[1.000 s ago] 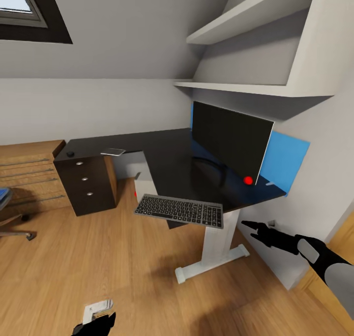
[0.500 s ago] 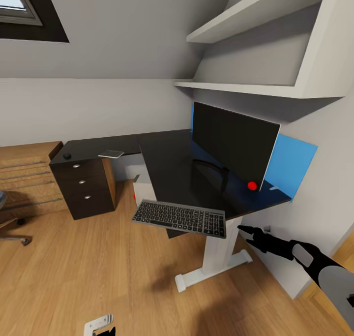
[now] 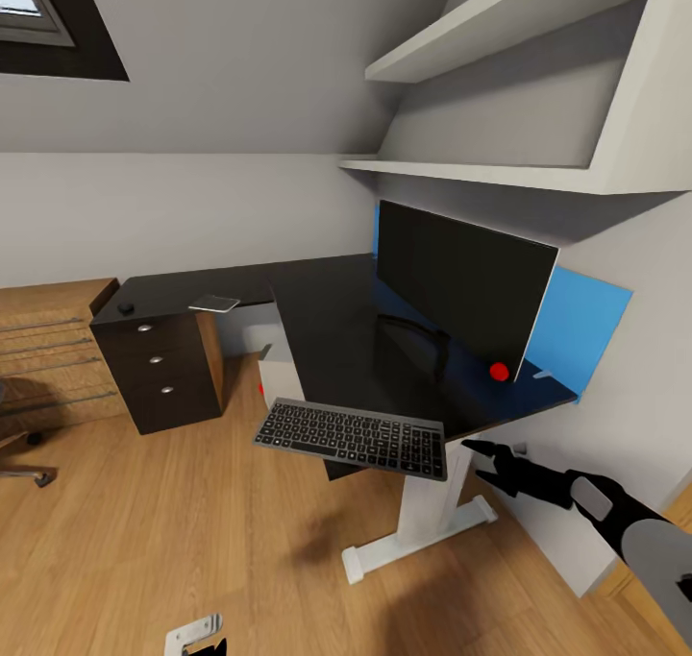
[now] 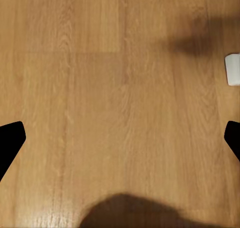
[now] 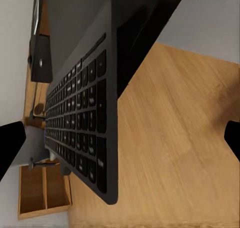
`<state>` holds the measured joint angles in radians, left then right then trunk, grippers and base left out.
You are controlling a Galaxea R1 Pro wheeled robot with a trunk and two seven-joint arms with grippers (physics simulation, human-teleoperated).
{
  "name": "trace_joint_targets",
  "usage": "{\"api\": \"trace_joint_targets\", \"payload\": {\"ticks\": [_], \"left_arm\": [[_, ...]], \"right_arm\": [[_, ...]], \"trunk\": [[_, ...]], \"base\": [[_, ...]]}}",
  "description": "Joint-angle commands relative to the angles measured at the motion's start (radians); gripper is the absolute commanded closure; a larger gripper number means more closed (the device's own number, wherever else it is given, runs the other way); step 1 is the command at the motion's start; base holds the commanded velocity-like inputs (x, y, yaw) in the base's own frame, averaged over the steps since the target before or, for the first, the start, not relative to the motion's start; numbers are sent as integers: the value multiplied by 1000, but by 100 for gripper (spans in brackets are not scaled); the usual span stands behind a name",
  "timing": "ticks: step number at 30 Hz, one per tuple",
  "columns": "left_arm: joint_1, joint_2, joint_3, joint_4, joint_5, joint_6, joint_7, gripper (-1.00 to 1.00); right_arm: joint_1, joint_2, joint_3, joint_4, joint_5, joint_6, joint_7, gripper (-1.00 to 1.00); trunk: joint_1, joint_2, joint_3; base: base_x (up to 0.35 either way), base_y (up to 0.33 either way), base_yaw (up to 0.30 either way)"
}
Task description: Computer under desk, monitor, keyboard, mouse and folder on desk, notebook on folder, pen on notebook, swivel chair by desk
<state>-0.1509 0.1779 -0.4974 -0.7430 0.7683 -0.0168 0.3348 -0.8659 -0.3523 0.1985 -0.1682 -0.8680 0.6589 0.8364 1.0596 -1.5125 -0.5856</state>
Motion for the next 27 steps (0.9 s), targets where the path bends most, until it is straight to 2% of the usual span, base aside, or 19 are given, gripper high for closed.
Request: {"api": "trace_joint_targets", "payload": {"ticks": [1, 7, 11, 15, 27], "left_arm": [[-1, 2, -7, -2, 8, -2, 9, -100], [-1, 1, -7, -1, 8, -2, 9, -100], [-1, 0, -9, -1, 9, 0, 9, -100], [-1, 0, -9, -1, 9, 0, 9, -100], [-1, 0, -9, -1, 9, 0, 10, -100]], "right_arm": [[-1, 0, 8, 0, -11, 11, 1, -100], [-1, 8, 8, 1, -11, 34, 1, -100], [-1, 35, 8, 1, -9, 35, 4, -100], [0, 51, 8, 1, -8, 32, 4, -100], [1, 55, 7, 1, -4, 21, 0, -100]], "trunk": [[0, -1, -1], [0, -1, -1], [0, -1, -1], [0, -1, -1], [0, -1, -1]], "base": [[5, 0, 0], [2, 0, 0], [0, 0, 0], [0, 0, 0], [0, 0, 0]]}}
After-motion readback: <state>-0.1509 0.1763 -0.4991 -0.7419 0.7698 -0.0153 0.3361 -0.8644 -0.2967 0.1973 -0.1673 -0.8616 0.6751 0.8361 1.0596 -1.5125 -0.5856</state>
